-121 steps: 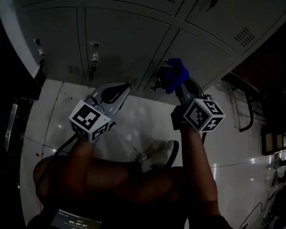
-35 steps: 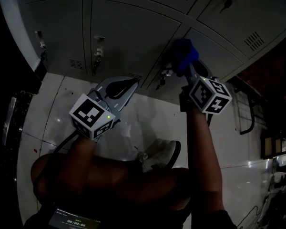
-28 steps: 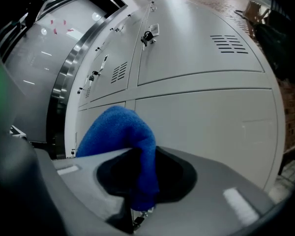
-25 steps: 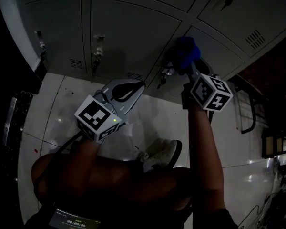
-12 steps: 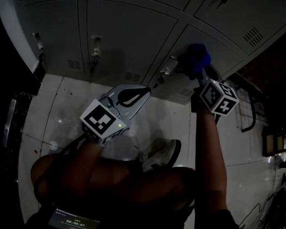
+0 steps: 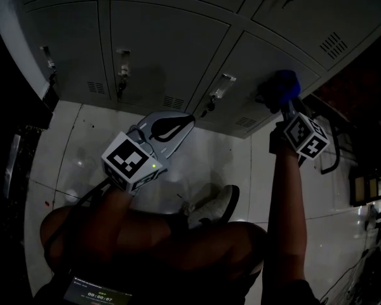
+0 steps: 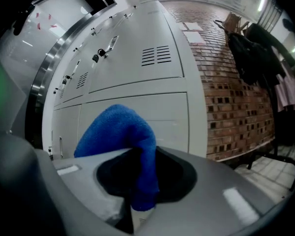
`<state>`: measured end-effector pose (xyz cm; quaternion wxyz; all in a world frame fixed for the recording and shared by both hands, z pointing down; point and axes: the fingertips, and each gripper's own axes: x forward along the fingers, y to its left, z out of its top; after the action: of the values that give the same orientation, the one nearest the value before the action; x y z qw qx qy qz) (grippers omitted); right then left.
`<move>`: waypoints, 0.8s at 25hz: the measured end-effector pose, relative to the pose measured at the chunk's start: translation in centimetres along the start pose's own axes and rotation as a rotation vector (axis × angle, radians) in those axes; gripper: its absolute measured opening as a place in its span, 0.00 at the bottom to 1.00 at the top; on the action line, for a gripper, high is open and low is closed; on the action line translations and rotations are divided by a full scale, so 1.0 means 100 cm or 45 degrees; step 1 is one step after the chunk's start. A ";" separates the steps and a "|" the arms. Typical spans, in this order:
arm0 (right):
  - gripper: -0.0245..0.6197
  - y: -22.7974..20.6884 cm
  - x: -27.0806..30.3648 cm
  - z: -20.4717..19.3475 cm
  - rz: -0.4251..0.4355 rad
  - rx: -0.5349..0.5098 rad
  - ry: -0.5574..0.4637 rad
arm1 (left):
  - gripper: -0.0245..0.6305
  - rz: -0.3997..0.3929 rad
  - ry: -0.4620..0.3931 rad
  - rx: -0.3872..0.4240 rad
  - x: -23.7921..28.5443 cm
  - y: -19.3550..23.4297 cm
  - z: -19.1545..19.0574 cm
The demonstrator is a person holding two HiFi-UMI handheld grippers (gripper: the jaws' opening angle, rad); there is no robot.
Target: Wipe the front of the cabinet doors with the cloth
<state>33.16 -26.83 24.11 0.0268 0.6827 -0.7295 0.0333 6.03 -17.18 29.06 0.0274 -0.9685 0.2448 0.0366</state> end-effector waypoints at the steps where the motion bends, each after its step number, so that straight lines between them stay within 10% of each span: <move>1: 0.15 -0.008 -0.002 0.000 -0.018 0.006 0.000 | 0.04 -0.001 0.001 0.000 0.000 0.000 0.000; 13: 0.15 -0.082 -0.023 -0.009 -0.201 0.084 0.011 | 0.04 0.004 0.008 -0.001 0.001 0.001 -0.002; 20: 0.15 -0.052 -0.039 0.004 -0.114 0.139 -0.060 | 0.05 0.010 0.006 0.002 -0.001 0.003 0.000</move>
<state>38.60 -23.34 23.40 -0.0261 0.7156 -0.6957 0.0559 5.78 -17.42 29.04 0.0276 -0.9676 0.2488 0.0342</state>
